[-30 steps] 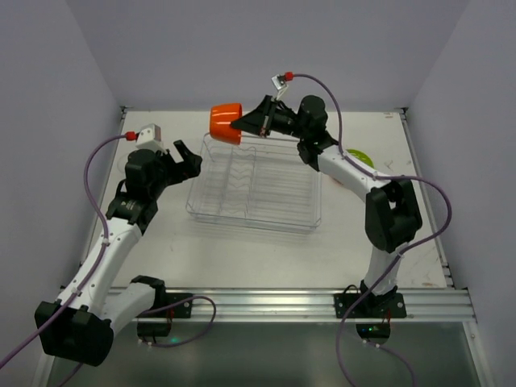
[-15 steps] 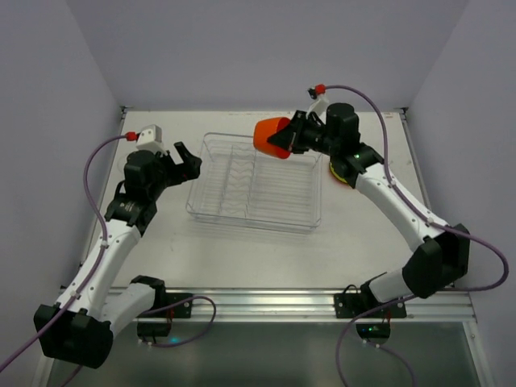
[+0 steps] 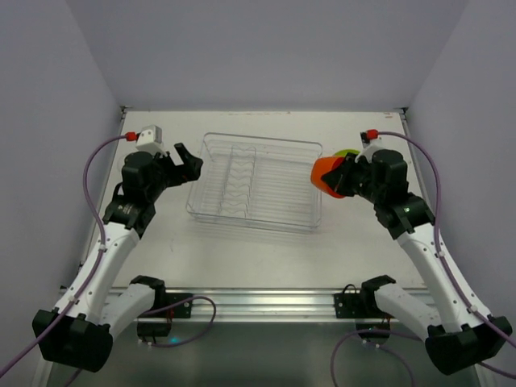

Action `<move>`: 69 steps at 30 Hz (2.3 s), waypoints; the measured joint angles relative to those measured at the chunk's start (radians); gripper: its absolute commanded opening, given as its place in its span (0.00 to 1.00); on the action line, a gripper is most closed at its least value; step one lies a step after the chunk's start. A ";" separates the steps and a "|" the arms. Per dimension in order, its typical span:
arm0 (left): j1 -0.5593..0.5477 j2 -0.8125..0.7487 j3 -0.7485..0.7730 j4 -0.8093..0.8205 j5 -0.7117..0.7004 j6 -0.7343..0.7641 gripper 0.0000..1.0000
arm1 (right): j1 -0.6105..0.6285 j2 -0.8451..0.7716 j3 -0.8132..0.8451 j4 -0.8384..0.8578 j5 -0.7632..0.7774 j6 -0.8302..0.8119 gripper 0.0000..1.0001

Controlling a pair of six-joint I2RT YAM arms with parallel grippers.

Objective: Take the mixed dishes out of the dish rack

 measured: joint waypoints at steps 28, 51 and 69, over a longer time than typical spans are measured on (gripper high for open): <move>0.000 -0.023 0.004 -0.043 0.010 0.019 1.00 | -0.298 0.255 -0.174 -0.116 0.062 0.078 0.00; 0.000 -0.008 0.015 -0.046 0.010 0.019 1.00 | -0.299 0.395 -0.071 -0.111 0.181 0.081 0.06; -0.001 -0.008 0.030 -0.051 0.014 0.026 1.00 | -0.296 0.468 -0.053 -0.103 0.182 0.075 0.13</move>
